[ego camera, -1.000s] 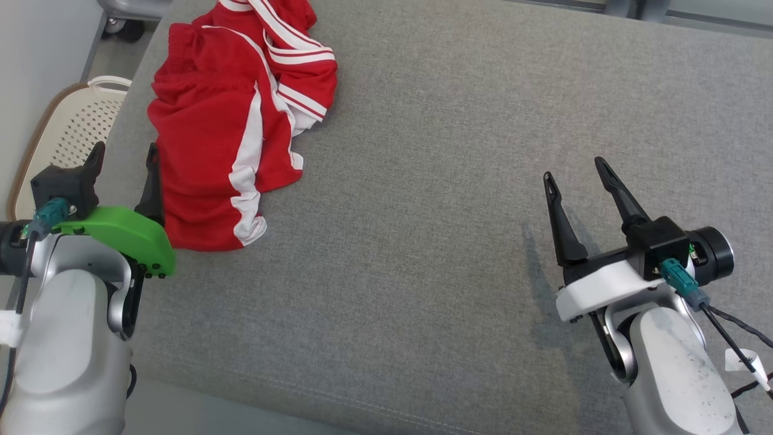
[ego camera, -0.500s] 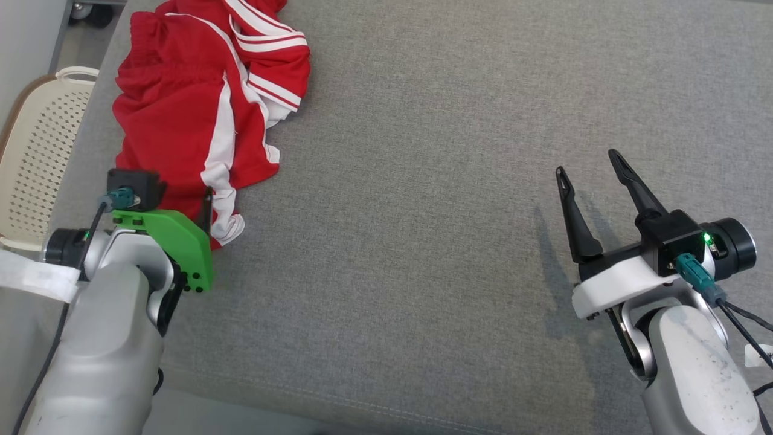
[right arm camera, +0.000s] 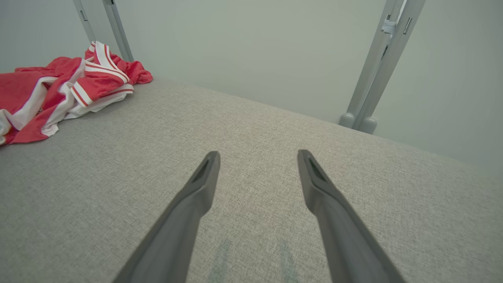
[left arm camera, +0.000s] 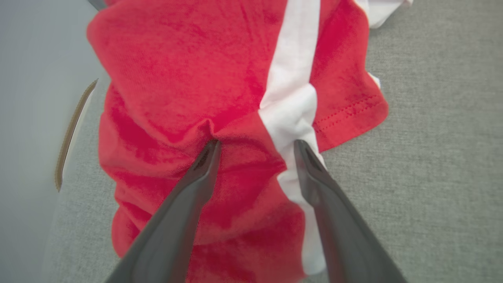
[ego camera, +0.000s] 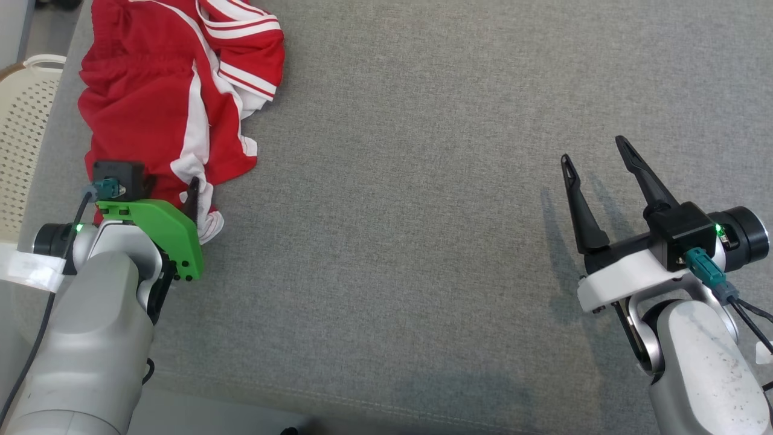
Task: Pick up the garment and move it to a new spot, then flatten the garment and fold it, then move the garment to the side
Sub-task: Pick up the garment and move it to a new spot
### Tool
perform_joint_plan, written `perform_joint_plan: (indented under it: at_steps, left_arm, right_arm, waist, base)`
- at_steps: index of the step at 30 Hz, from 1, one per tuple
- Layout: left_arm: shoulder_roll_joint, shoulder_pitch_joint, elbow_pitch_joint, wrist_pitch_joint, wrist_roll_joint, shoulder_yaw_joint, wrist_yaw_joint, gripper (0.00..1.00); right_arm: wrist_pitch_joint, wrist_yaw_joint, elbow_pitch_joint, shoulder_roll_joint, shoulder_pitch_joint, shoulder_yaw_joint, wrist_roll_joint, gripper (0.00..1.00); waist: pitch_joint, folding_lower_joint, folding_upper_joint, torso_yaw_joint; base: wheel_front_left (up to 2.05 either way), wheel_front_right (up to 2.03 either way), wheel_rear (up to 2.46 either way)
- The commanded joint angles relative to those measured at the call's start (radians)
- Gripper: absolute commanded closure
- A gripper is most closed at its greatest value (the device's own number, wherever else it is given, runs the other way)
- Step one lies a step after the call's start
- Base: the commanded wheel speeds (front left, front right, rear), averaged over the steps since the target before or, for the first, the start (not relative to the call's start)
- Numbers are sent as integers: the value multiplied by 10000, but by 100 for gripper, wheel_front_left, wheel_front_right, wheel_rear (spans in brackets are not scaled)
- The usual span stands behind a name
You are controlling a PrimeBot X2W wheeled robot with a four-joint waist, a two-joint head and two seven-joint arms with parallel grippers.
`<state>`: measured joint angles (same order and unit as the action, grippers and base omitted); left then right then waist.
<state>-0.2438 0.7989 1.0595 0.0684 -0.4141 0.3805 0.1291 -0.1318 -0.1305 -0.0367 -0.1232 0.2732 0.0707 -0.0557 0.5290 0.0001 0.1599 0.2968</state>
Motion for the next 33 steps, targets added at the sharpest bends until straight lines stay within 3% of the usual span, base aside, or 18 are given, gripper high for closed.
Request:
perform_joint_plan:
  at_steps: [1,2,4,5,6,18,33]
  left_arm:
    - [-10,165,186,120,-75,-30,11,6]
    - [30,210,318,178,-80,-14,11,38]
    - [81,313,535,303,-132,31,12,78]
    - [94,362,631,367,-141,59,12,94]
    - [103,390,695,480,-162,78,12,100]
    - [-226,690,1023,1474,-389,541,13,100]
    - [-1403,1396,206,1948,-166,920,-40,100]
  right_arm:
    - [48,-4,70,-16,36,-32,-51,0]
    - [34,-4,86,-4,38,-38,-70,0]
    - [14,-4,90,-1,58,-55,-75,0]
    - [-6,-4,71,-9,76,-60,-77,0]
    - [-22,-4,46,-9,90,-69,-80,0]
    - [-407,-4,-425,239,-4,-257,-90,0]
    - [-1044,-4,-1402,660,-319,-409,199,0]
  waist:
    - [81,-1,1,-64]
    - [103,-1,1,-79]
    - [140,-1,1,-105]
    - [150,-1,1,-111]
    - [157,-1,1,-115]
    - [-381,-1,1,97]
    - [-1808,-1,1,-46]
  base:
    - [0,0,0]
    - [0,0,0]
    - [0,0,0]
    - [0,0,0]
    - [0,0,0]
    - [0,0,0]
    - [0,0,0]
